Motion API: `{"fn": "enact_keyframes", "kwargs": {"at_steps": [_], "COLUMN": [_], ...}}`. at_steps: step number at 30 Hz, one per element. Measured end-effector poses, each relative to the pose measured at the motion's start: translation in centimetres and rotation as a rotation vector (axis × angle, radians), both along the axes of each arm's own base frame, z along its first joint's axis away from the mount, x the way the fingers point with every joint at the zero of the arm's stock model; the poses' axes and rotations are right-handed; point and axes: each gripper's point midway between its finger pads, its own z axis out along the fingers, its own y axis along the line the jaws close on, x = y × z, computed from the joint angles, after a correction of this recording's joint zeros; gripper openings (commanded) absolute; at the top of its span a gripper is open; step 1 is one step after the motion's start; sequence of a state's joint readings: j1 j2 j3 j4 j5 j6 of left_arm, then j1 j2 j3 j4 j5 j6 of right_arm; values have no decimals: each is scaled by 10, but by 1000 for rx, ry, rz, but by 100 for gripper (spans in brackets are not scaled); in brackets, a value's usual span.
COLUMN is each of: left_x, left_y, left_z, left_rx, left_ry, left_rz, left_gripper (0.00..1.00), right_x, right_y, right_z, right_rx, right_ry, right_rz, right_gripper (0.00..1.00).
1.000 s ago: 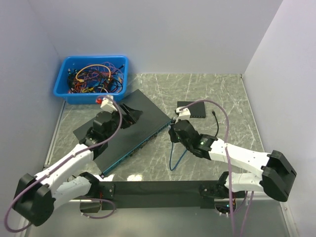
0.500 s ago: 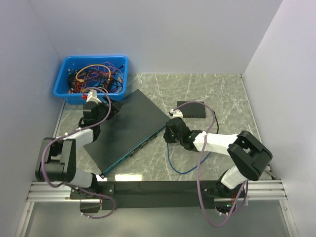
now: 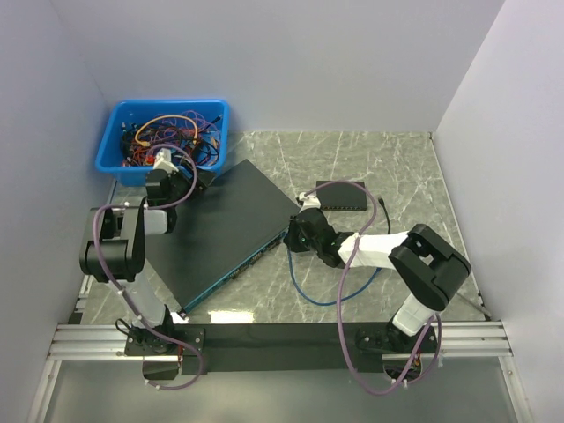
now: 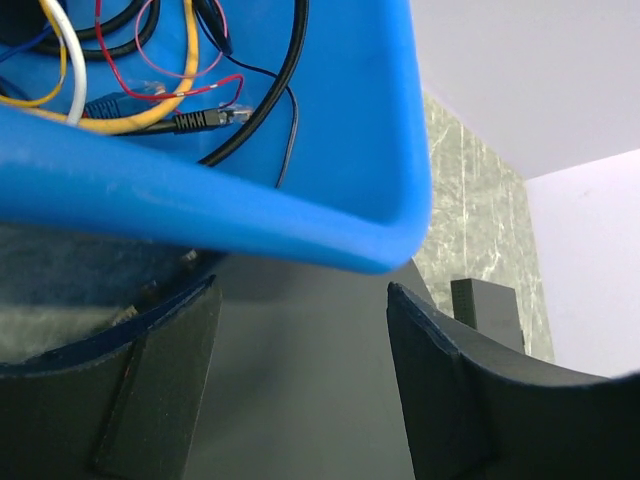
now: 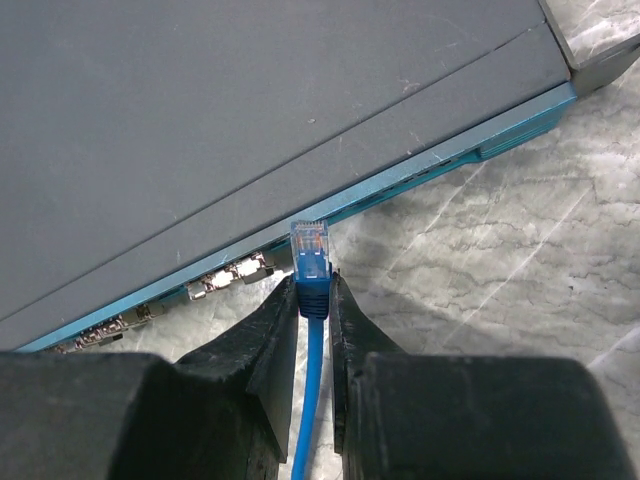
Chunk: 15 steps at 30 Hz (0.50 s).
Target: Insert the plug into the switch port
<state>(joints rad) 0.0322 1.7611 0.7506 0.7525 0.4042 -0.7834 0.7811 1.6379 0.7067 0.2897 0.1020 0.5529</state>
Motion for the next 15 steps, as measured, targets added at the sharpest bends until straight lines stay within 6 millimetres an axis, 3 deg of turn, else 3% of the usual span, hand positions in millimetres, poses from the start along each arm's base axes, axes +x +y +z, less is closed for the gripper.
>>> {"fn": "enact_keyframes", "kwargs": {"at_steps": [15], "left_x": [15], "left_y": [-8], "left_z": [-8], "left_rx": [15], "left_ry": [-10], "left_rz": [-59], "left_gripper": [70], "right_x": [-4], "right_y": [1], "right_z": [3], "right_rx": [19], "right_ry": [7], "right_rz": [8], "right_gripper": [0]}}
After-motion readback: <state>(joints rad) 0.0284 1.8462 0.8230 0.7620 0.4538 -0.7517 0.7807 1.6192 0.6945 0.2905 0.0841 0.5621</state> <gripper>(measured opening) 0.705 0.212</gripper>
